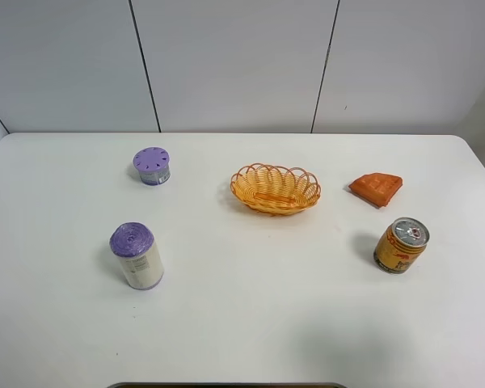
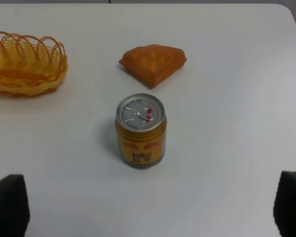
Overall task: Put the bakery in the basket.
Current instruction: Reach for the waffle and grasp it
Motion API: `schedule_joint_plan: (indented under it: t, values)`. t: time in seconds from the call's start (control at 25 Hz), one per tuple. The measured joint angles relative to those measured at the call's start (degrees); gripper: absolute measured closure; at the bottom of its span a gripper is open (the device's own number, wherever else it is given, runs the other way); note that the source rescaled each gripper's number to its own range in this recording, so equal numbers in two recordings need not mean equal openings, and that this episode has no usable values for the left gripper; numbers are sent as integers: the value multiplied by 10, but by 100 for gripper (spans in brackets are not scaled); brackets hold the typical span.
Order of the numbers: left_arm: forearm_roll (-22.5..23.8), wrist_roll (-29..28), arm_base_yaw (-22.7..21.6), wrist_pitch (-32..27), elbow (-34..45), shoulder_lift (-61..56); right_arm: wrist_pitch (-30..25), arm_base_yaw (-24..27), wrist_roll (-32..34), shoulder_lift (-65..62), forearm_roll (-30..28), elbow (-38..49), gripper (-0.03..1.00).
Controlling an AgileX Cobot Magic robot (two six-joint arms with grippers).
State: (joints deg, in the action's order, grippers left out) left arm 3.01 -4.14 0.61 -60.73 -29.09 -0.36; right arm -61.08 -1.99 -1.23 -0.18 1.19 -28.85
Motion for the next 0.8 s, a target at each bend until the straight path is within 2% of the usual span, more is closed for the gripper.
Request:
schedule_joint_plan:
  t: [0.8]
  values:
    - [0, 0, 0, 0, 0, 0, 0, 0, 0, 0, 0, 0, -3]
